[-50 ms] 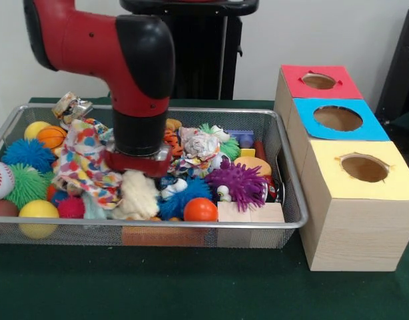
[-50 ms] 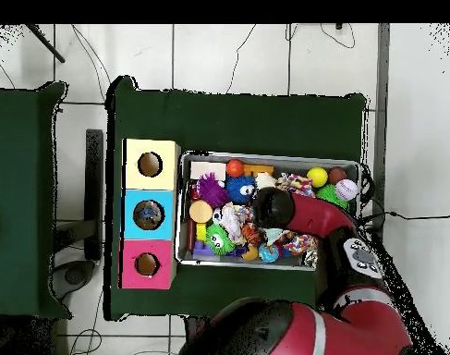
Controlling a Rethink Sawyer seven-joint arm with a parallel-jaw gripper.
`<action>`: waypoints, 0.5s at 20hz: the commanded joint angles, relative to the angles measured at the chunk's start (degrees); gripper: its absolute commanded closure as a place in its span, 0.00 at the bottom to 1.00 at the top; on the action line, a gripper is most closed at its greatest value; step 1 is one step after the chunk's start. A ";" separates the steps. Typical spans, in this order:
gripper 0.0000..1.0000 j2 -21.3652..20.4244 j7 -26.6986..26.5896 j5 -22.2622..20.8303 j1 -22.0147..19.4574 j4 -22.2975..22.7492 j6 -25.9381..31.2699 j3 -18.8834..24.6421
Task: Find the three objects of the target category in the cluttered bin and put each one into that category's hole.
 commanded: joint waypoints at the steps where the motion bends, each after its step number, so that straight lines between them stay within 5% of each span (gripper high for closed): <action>1: 0.00 3.49 -13.12 -9.04 -7.96 -10.45 4.58 2.64; 10: 0.00 -4.36 -22.27 -14.62 -13.96 -11.84 18.17 7.56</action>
